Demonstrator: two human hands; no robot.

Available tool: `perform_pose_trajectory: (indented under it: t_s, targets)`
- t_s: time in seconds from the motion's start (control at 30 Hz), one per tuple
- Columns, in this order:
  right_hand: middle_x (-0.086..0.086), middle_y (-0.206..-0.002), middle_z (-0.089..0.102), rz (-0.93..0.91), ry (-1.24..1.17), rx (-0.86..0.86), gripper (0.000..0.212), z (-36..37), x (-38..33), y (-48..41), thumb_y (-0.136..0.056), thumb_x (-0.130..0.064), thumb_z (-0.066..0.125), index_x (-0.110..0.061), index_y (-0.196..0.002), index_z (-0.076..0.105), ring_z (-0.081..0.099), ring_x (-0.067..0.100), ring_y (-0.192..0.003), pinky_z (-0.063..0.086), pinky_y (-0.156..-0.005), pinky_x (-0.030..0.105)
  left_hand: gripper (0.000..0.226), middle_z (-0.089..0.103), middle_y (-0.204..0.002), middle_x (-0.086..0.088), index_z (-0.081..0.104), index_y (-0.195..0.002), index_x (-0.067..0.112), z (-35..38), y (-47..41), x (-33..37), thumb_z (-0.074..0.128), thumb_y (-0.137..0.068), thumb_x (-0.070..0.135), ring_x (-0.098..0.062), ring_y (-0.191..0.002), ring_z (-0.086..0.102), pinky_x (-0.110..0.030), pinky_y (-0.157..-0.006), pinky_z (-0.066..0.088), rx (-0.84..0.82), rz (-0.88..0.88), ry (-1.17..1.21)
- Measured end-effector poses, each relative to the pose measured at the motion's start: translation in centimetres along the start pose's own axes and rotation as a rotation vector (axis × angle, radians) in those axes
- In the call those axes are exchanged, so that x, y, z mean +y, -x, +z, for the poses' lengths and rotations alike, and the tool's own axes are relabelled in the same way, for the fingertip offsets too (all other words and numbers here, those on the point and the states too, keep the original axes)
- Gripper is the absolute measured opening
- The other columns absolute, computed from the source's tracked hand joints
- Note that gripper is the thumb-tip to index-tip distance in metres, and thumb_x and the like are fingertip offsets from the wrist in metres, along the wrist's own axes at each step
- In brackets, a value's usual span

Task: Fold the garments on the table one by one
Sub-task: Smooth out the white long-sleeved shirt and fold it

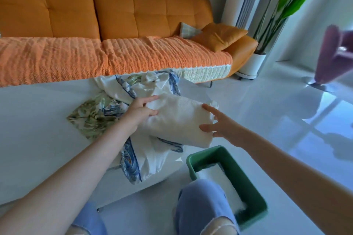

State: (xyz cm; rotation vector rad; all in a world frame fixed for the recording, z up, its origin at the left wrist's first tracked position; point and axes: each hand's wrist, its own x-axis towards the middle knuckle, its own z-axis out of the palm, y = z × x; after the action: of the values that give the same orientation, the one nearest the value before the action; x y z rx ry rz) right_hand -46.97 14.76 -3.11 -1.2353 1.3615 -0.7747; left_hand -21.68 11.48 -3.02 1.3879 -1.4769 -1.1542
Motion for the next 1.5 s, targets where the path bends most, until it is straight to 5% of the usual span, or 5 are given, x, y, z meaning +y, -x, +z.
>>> perform_pose_trajectory:
  t_s: [0.33, 0.6, 0.93, 1.33, 1.5]
  targets:
    - [0.012, -0.145, 0.027, 0.167, -0.268, 0.238, 0.084, -10.0, 10.7, 2.0, -0.083, 0.005, 0.064, -0.031, -0.147, 0.023, 0.053, 0.032, -0.113, 0.057, -0.06, 0.025, 0.056, 0.047, -0.141, -0.001, 0.052, -0.133, 0.026, 17.0, -7.7, 0.3, 0.054, -0.083, -0.001, -0.015, -0.126, 0.046, -0.022, -0.096, 0.038, -0.211, 0.161, -0.388]
    - [0.01, -0.143, 0.028, 0.202, -0.337, 0.415, 0.088, -13.4, 19.7, 1.8, -0.082, 0.005, 0.065, -0.029, -0.148, 0.018, 0.054, 0.032, -0.113, 0.054, -0.083, 0.045, 0.056, 0.041, -0.146, -0.003, 0.048, -0.135, 0.029, 28.2, -10.8, -0.5, 0.047, -0.087, 0.003, -0.023, -0.133, 0.038, -0.028, -0.108, 0.032, -0.36, 0.243, -0.631]
    - [0.002, -0.142, 0.022, 0.454, -0.131, 0.552, 0.088, -10.6, 33.4, 0.0, -0.084, -0.008, 0.063, -0.03, -0.15, 0.009, 0.031, 0.021, -0.13, 0.036, -0.097, 0.026, 0.062, 0.044, -0.144, -0.001, 0.05, -0.134, 0.032, 36.6, -11.8, -17.8, 0.04, -0.085, -0.004, -0.024, -0.124, 0.049, -0.027, -0.088, 0.043, -0.525, 0.025, -0.683]
    - [0.011, -0.147, 0.009, 0.787, -0.061, 0.558, 0.083, -6.8, 44.4, -3.6, -0.09, -0.018, 0.059, -0.038, -0.148, 0.002, 0.042, 0.029, -0.116, 0.038, -0.097, 0.031, 0.07, 0.006, -0.158, -0.005, 0.026, -0.146, 0.034, 41.4, -12.5, -32.7, 0.043, -0.09, -0.004, -0.028, -0.143, 0.014, -0.046, -0.114, 0.021, -0.733, 0.043, -0.888]
    - [0.004, -0.15, -0.032, 0.652, 0.593, 0.543, 0.094, -5.7, 44.1, -3.7, -0.088, -0.04, 0.06, -0.037, -0.146, -0.012, -0.016, 0.028, -0.142, 0.002, -0.116, 0.034, 0.054, 0.017, -0.156, -0.012, 0.042, -0.14, 0.026, 40.3, -9.1, -32.2, 0.056, -0.09, 0.012, -0.029, -0.145, 0.009, -0.05, -0.117, 0.004, -0.612, 0.514, -0.845]
